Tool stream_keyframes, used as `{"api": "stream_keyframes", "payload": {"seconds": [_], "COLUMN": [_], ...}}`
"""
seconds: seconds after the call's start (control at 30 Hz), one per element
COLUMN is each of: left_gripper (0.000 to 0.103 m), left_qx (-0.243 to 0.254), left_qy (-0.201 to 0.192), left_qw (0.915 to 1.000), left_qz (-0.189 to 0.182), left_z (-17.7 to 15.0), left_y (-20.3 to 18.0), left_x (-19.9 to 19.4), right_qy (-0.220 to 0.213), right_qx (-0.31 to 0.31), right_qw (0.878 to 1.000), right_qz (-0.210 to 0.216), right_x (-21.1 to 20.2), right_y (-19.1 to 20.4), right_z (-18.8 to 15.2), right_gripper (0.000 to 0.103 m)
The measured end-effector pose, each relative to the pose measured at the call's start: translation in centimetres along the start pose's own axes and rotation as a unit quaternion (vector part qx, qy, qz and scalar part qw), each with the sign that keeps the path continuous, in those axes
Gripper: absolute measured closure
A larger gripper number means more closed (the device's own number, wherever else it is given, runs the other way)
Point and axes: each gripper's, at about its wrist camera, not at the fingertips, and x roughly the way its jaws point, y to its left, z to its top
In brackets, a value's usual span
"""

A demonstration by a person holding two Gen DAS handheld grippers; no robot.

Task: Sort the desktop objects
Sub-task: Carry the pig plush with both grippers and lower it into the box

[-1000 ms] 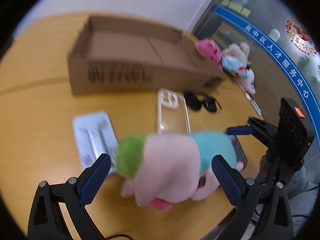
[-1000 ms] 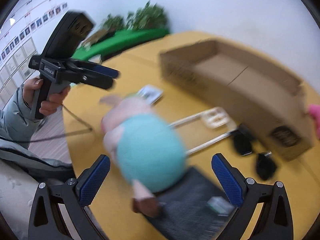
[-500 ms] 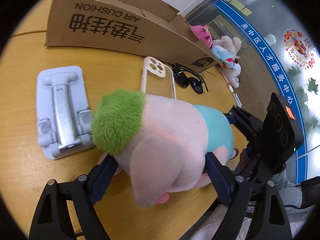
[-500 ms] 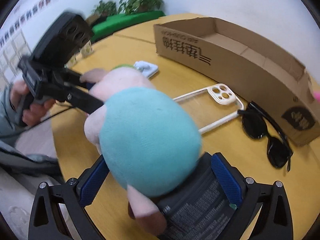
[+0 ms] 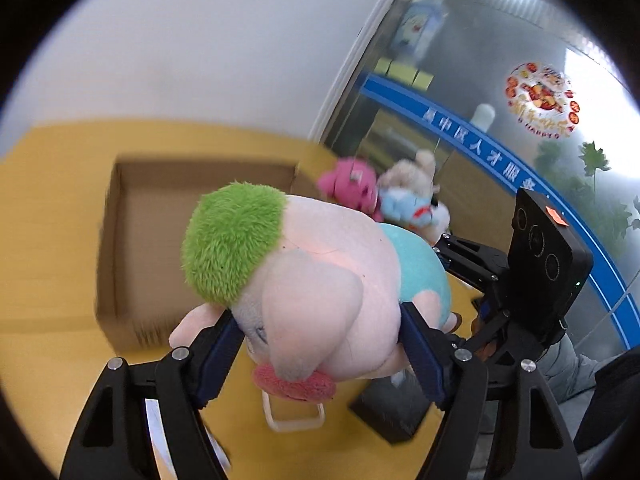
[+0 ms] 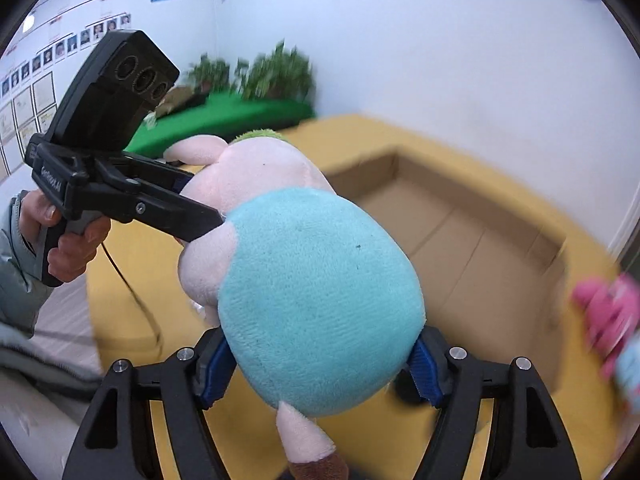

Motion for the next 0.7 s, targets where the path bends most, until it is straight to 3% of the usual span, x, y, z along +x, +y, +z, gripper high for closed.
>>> {"api": "stream_keyframes", "payload": {"seconds": [0.1, 0.33, 0.5, 0.7], "left_gripper": [0.027, 0.027, 0.027, 0.027], "left_qx": [0.044, 0.099, 0.108, 0.085], "left_qy": [-0.044, -0.104, -0.120, -0.108], "left_qw": [0.9980, 0.9895, 0.9866, 0.9898], "left_qz": [0.010, 0.021, 0.021, 0.038], "left_z": [5.9, 14.4, 17.9, 20.0], "left_y": [-1.0, -1.9, -0.6, 3.2], "left_x": [-0.6, -0.9, -1.1, 1.1], "right_qy": [-0.037, -0.086, -0.098, -0.090], "right_qx": [-0.031, -0.054, -0.073, -0.065], "right_qw": [0.998, 0.993, 0.990, 0.992], "right_qz": [-0.033, -0.062, -0.078, -0.059], "right_x": [-1.5, -3.7, -3.5, -1.0], "right_y": [-2.2, -8.1, -11.2, -14.4], "right_z": [4.1, 12.2, 16.7, 18.9], "right_gripper": [0.030, 0.028, 0.028, 0.029]}}
